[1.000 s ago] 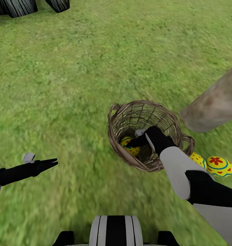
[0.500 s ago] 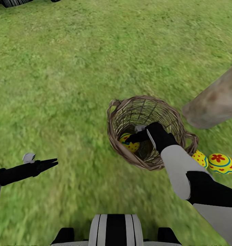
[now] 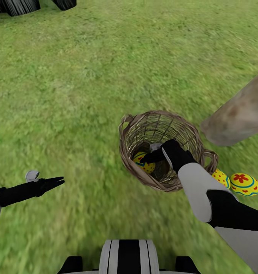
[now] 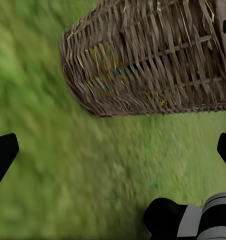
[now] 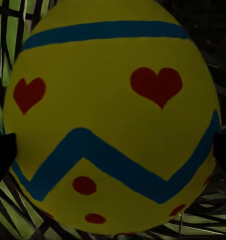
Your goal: Take the three Easter eggs out of the wicker basket on the lawn in the garden, then place them on the lawn next to a single tree (choose any tree) so that all three eggs are next to the same tree and none are left in the basket.
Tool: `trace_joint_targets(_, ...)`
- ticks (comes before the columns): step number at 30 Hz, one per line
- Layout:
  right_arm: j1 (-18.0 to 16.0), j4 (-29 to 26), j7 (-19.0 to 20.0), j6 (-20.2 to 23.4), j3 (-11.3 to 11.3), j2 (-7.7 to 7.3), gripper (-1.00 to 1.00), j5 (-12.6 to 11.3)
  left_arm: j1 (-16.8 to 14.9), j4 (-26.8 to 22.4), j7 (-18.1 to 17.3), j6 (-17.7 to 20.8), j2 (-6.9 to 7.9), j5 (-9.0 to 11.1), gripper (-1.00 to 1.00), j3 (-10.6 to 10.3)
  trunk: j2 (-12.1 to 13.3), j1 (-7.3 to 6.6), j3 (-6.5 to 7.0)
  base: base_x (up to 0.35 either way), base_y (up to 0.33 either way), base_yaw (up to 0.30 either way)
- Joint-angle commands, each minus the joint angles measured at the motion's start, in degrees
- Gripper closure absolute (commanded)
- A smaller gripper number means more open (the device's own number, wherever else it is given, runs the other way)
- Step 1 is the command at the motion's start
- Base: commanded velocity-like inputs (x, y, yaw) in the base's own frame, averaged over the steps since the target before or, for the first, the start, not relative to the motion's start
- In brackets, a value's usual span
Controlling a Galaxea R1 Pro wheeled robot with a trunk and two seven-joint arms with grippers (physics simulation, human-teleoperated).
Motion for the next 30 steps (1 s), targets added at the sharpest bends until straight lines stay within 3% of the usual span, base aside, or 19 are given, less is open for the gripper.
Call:
trace_joint_targets(1,0.0,1.2,0.3,-0.2,-0.2,0.06,1.00,2.3,0.0,0.0,-0.4,0.6,-0.01,-0.2,-1.00,0.0,0.0,-0.02,0.19,0.000,0.000,0.000)
trace_joint_targets(22,0.0,-0.3,0.3,0.0,-0.1,-0.27,1.00,2.8,0.0,-0.1,-0.4,0.5,0.31,-0.4,-1.00,0.3,0.3,-0.51,4.40,0.000,0.000,0.000)
trace_joint_targets(27,0.0,-0.3,0.2,0.2,0.0,-0.40,1.00,2.9,0.0,0.0,-0.4,0.6,3.02,-0.2,-1.00,0.8,0.3,-0.64,5.51,0.000,0.000,0.000)
trace_joint_targets(30,0.0,-0.4,0.3,2.2,0.0,-0.37,1.00,2.9,0.0,0.0,-0.4,0.7,3.46,-0.3,-1.00,0.9,0.4,-0.72,6.17,0.000,0.000,0.000)
